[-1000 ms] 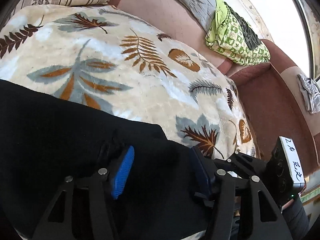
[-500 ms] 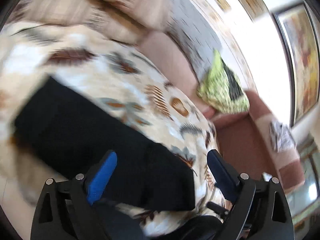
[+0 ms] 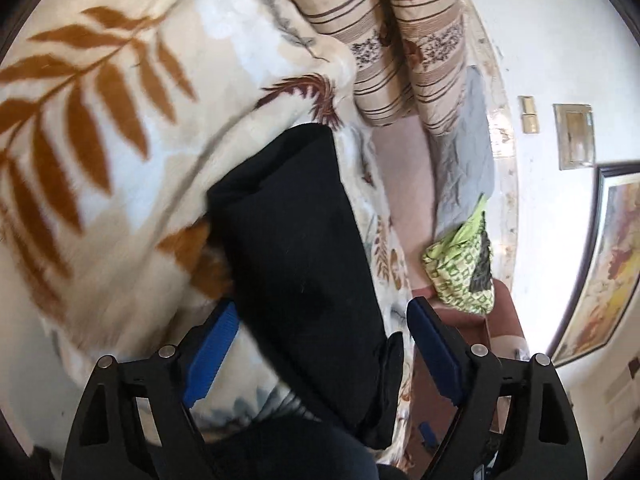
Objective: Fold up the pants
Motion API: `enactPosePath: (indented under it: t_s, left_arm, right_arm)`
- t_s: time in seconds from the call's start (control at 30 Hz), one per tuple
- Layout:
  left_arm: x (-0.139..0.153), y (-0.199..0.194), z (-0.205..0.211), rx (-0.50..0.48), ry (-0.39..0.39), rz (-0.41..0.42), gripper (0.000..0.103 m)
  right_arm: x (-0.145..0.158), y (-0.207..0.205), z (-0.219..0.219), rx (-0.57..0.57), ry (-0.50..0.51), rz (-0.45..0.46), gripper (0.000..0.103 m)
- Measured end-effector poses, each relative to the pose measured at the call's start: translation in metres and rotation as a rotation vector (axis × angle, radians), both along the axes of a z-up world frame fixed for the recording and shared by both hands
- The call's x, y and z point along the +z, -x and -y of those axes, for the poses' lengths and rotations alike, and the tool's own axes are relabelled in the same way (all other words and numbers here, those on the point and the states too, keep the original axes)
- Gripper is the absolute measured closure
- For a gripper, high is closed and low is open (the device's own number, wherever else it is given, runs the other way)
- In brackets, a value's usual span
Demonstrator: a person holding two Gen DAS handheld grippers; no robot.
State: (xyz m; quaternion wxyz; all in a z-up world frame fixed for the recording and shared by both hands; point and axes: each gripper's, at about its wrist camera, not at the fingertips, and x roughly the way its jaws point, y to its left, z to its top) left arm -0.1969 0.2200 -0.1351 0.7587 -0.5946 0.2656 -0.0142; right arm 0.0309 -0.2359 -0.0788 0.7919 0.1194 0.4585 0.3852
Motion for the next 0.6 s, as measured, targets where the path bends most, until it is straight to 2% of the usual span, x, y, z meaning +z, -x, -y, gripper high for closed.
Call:
enactPosePath:
  t_s: [0.13, 0.17, 0.2, 0.27, 0.3, 0.37, 0.43, 0.5, 0.53, 0.6]
  left_arm:
    - [-0.019, -0.001, -0.003, 0.022, 0.025, 0.052, 0.018]
    - [-0.024, 0.0, -0.004, 0.027, 0.03, 0.058, 0.023]
    - [-0.026, 0.003, -0.004, 0.038, 0.033, 0.054, 0.029]
    - [-0.03, 0.008, -0.005, 0.055, 0.025, 0.016, 0.065]
    - [-0.035, 0.01, -0.005, 0.067, 0.024, -0.015, 0.073]
    - [-0.036, 0.017, -0.005, 0.073, 0.027, -0.021, 0.078]
    - [-0.028, 0.019, 0.002, 0.073, -0.043, -0.043, 0.084]
    - [-0.012, 0.019, 0.011, 0.069, -0.152, -0.064, 0.087]
    - [-0.001, 0.019, 0.017, 0.065, -0.217, -0.072, 0.089]
    - [0.029, 0.018, 0.036, 0.046, -0.396, -0.075, 0.091]
  right_arm:
    - [-0.001, 0.001, -0.005, 0.022, 0.016, 0.005, 0.02]
    - [-0.001, 0.003, -0.005, 0.024, 0.018, 0.007, 0.02]
    - [-0.001, 0.003, -0.005, 0.027, 0.016, 0.008, 0.02]
    - [-0.001, 0.003, -0.004, 0.029, 0.005, 0.006, 0.02]
    - [-0.001, 0.003, -0.003, 0.026, 0.003, 0.003, 0.02]
    - [-0.002, 0.002, -0.001, 0.022, -0.004, -0.007, 0.02]
    - [-0.003, 0.001, -0.001, 0.019, -0.006, -0.012, 0.02]
    - [-0.003, 0.001, -0.001, 0.016, -0.006, -0.018, 0.02]
    - [-0.004, 0.0, -0.001, 0.015, -0.007, -0.019, 0.02]
    - [-0.004, 0.0, 0.001, 0.011, -0.01, -0.022, 0.02]
